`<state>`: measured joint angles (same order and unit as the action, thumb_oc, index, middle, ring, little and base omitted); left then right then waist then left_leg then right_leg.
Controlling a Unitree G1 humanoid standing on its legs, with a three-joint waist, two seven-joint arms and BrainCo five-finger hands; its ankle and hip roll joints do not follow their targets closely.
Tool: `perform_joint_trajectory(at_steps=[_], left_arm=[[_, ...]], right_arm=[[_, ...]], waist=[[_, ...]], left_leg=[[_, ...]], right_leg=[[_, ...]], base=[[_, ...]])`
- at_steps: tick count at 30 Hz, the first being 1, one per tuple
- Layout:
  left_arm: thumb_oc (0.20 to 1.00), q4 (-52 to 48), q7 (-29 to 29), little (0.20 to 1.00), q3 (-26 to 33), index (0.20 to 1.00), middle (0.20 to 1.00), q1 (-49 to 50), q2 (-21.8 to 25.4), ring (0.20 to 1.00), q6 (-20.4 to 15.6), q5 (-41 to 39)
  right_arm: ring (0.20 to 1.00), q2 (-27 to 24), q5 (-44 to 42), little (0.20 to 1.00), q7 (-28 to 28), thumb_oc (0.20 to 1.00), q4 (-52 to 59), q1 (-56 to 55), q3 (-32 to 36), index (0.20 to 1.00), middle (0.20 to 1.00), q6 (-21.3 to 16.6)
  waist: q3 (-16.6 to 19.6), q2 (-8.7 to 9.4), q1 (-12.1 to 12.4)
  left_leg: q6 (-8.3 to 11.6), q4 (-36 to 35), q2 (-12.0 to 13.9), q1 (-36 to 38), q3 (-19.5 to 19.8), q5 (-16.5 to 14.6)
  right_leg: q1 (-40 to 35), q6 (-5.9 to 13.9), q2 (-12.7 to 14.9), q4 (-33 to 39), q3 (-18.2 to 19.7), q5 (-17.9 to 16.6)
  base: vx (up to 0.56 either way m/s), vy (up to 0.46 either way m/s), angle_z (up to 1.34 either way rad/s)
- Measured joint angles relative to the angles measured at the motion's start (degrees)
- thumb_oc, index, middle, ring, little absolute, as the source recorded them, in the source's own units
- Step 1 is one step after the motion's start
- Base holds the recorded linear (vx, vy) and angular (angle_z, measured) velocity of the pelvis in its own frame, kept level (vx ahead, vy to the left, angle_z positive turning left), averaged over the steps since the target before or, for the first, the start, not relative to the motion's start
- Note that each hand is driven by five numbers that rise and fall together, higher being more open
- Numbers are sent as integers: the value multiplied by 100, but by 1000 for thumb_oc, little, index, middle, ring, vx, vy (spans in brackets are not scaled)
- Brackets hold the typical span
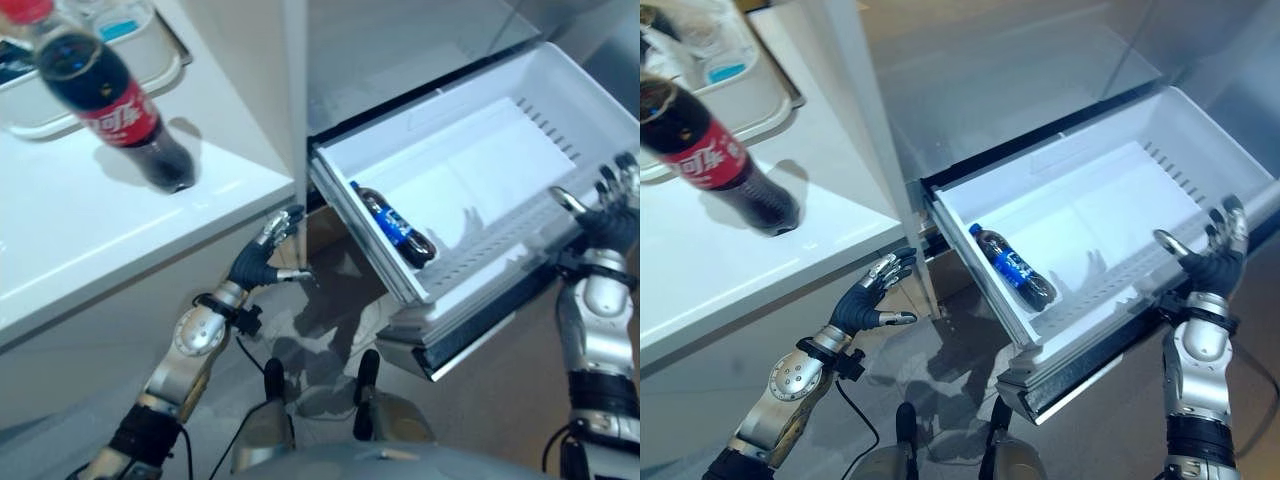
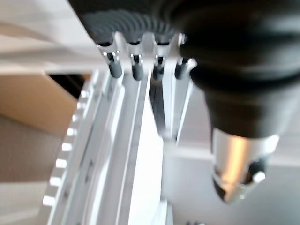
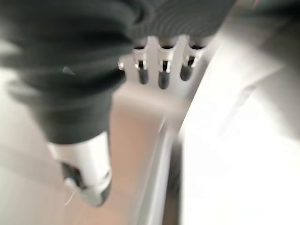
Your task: Take the drinks into the refrigerator
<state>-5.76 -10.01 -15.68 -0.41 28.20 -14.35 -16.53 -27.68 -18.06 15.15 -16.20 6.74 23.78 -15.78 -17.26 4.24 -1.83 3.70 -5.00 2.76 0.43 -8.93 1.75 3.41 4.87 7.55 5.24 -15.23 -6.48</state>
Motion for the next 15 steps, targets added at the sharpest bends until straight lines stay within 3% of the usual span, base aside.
perform_joint_trajectory(at_steps=[3, 8, 11, 15], left_arm=[[1000, -1, -84, 1000, 17, 1000, 1000, 8, -7, 1000, 4, -1], [1000, -2, -200, 1000, 18, 1000, 1000, 50, -4, 1000, 6, 0], [1000, 8, -239, 1000, -14, 1000, 1000, 30, 5, 1000, 6, 2], [1000, 7, -243, 1000, -30, 1000, 1000, 57, 98, 1000, -1, 6]], right_arm=[[1000, -231, -377, 1000, 68, 1000, -340, -139, 148, 1000, 1000, -60], [1000, -634, -1095, 1000, 157, 1000, -1139, -260, 967, 1000, 1000, -230], [1000, -950, -1417, 1000, 218, 1000, -2212, -428, 1298, 1000, 1000, -430], [1000, -1119, -1513, 1000, 260, 1000, -3468, -707, 1350, 1000, 1000, -292]], waist=[[31, -32, -110], [207, -88, -202], [352, -79, -212], [496, -78, -186]], left_leg=[[-6, -1, -3, 5, -63, -5], [-6, -2, 0, 7, -134, -6], [-6, -2, 0, 21, -161, -7], [-11, -3, -1, 22, -163, -13]], right_leg=[[40, -8, -5, 0, 81, -44], [87, -16, -18, 0, 185, -79], [89, -18, -20, 0, 211, -86], [89, -13, -17, 1, 212, -89]], base=[[15, -6, -16], [22, -10, -9], [19, -7, -4], [-1, -2, -1]])
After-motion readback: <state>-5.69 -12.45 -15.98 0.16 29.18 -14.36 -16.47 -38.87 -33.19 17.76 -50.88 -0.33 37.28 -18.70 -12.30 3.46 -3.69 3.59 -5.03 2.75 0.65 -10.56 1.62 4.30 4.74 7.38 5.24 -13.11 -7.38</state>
